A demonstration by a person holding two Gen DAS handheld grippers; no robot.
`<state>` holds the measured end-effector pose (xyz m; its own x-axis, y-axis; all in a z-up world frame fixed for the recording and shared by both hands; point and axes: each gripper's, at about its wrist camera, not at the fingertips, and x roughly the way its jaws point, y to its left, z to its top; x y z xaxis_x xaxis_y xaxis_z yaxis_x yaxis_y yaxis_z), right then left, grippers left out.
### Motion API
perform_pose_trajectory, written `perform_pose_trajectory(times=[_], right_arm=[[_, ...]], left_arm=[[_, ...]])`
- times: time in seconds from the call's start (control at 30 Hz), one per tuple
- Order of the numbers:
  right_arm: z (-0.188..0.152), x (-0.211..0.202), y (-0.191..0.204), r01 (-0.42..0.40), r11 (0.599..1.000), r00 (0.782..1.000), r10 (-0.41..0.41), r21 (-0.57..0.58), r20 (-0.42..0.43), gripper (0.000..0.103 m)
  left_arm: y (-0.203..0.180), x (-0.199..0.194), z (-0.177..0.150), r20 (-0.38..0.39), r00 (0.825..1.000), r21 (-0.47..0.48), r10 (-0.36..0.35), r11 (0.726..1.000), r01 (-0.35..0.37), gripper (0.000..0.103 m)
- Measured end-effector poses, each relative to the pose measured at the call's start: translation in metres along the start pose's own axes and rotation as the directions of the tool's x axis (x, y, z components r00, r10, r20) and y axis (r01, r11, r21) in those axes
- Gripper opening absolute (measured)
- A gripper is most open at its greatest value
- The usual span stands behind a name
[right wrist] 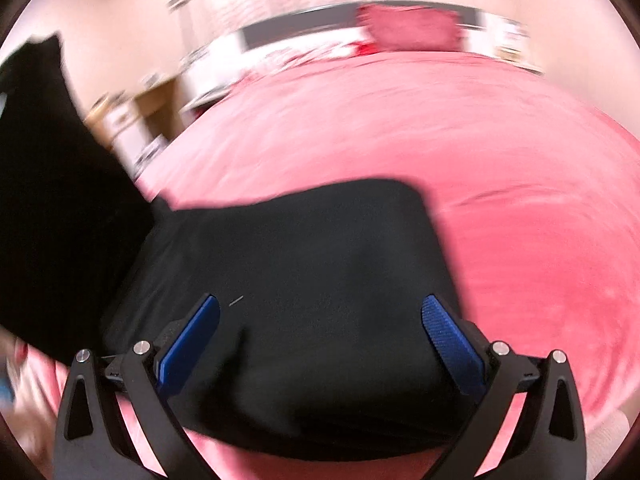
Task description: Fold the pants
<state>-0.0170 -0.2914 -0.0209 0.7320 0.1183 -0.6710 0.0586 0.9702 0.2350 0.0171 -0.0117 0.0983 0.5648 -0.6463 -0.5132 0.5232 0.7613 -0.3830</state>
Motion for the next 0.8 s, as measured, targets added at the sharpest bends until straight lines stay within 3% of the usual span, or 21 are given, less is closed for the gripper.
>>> perform_pose_trajectory(times=[0.13,0.3,0.37,0.4,0.47,0.5,0.57,0.63,0.7,0.73,0.8], right_arm=[[0.010,-0.014,-0.032,0.093,0.989,0.993,-0.100,0.112,0.065,0.101],[0.015,-0.020,-0.052,0.110,0.973,0.990,-0.126,0.204,0.067,0.101],[0.016,-0.022,-0.061,0.104,0.964,0.991,-0.123,0.244,0.061,0.101],[0.016,-0.022,-0.067,0.101,0.958,0.991,-0.120,0.268,0.056,0.101],[0.018,-0.025,-0.074,0.094,0.948,0.992,-0.115,0.303,0.055,0.101],[0.019,-0.026,-0.079,0.088,0.941,0.992,-0.111,0.325,0.053,0.101],[0.021,-0.033,-0.084,0.071,0.934,0.994,-0.094,0.350,0.049,0.101],[0.023,-0.037,-0.086,0.018,0.931,0.997,-0.042,0.366,0.058,0.101],[0.027,-0.040,-0.081,-0.046,0.934,0.997,0.024,0.354,0.067,0.101],[0.029,-0.040,-0.075,-0.092,0.938,0.995,0.076,0.335,0.059,0.101],[0.030,-0.038,-0.063,-0.167,0.936,0.986,0.163,0.310,0.040,0.100]], left_arm=[[-0.028,0.043,-0.007,-0.054,0.997,0.003,-0.063,0.998,0.063,0.018],[-0.064,0.114,-0.037,-0.179,0.981,0.087,-0.069,0.993,0.085,0.018],[-0.065,0.140,-0.046,-0.242,0.969,0.110,-0.044,0.991,0.073,0.027],[-0.067,0.153,-0.052,-0.287,0.957,0.110,-0.043,0.991,0.077,0.038],[-0.065,0.164,-0.059,-0.343,0.937,0.077,-0.069,0.992,0.102,0.049],[-0.063,0.160,-0.061,-0.338,0.936,0.056,-0.097,0.991,0.123,0.054],[-0.056,0.144,-0.061,-0.295,0.939,0.021,-0.175,0.982,0.189,0.075],[-0.041,0.118,-0.060,-0.201,0.959,0.017,-0.200,0.978,0.207,0.076],[-0.026,0.103,-0.060,-0.136,0.980,0.025,-0.146,0.988,0.151,0.076],[-0.010,0.094,-0.060,-0.097,0.992,0.012,-0.084,0.996,0.086,0.076],[0.019,0.083,-0.061,-0.057,0.998,-0.051,-0.001,0.999,-0.002,0.076]])
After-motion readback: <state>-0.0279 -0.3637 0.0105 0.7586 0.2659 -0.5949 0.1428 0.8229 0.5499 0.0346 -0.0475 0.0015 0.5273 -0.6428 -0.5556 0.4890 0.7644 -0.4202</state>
